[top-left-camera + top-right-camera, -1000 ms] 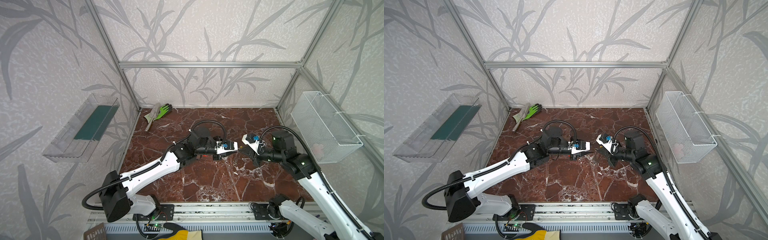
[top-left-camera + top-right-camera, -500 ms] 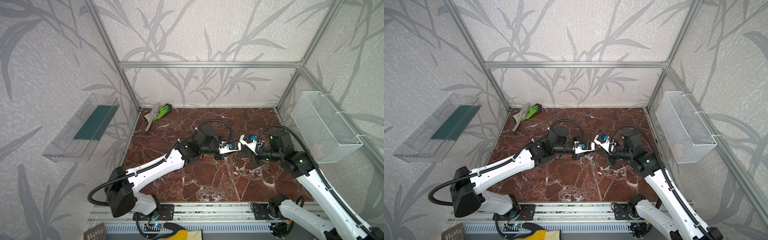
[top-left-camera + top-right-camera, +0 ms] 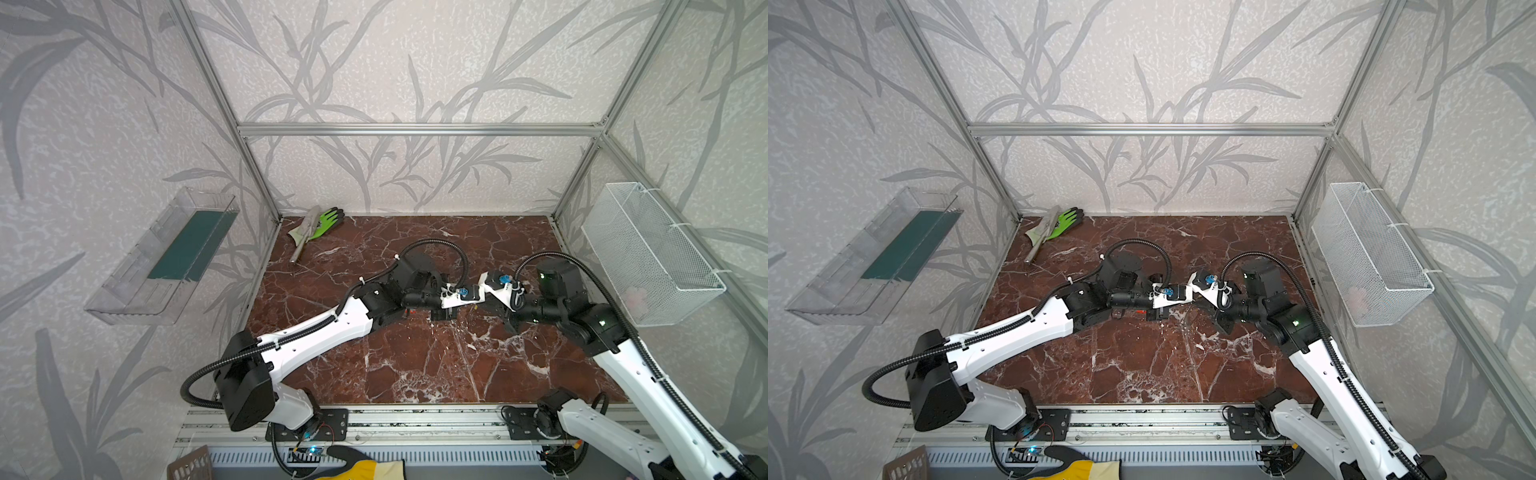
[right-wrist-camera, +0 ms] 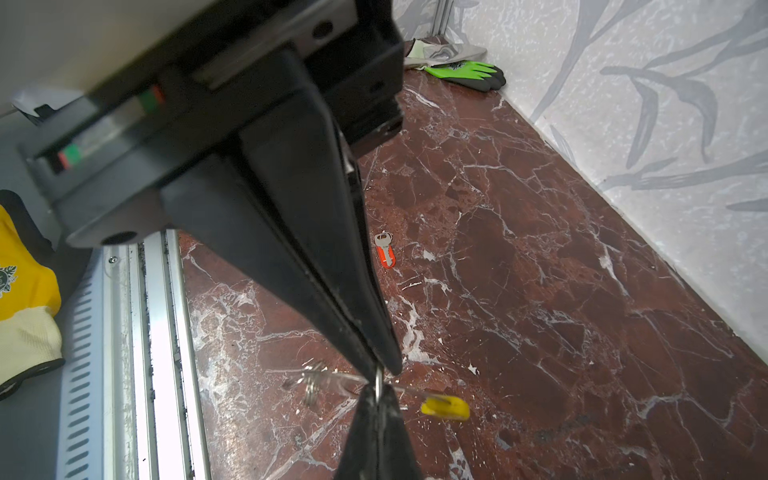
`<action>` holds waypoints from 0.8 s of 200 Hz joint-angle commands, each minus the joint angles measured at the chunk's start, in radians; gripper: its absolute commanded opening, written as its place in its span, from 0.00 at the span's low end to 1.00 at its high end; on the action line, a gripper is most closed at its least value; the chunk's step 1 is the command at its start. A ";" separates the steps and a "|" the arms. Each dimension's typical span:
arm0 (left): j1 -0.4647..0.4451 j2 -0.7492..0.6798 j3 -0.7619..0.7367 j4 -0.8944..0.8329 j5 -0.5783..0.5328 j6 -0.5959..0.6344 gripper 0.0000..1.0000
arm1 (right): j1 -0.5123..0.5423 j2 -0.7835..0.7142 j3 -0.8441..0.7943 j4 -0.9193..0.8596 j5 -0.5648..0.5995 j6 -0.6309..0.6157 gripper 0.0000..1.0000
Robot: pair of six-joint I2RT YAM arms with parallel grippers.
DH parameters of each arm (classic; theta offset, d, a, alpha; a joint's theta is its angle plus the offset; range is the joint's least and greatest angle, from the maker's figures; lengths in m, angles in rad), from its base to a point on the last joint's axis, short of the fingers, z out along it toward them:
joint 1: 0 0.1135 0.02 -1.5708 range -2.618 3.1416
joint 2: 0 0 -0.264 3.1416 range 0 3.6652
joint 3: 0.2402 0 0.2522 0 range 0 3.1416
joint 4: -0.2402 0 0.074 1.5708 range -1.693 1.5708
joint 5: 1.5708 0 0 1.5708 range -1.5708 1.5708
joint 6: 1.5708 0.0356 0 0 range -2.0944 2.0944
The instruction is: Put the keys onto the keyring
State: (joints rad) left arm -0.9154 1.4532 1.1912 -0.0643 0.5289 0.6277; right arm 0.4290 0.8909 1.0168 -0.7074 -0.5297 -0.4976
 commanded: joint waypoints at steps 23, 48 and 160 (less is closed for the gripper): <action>0.007 0.014 -0.027 0.138 0.077 -0.109 0.00 | 0.006 -0.080 -0.042 0.133 0.024 -0.007 0.22; 0.043 -0.008 -0.093 0.307 0.142 -0.242 0.00 | -0.029 -0.153 -0.105 0.202 0.051 0.014 0.31; 0.084 0.005 -0.224 0.802 0.275 -0.575 0.00 | -0.134 -0.263 -0.343 0.646 -0.196 0.282 0.24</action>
State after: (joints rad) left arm -0.8303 1.4548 0.9756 0.6136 0.7578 0.1238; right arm 0.2989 0.6170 0.6853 -0.1997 -0.6647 -0.2893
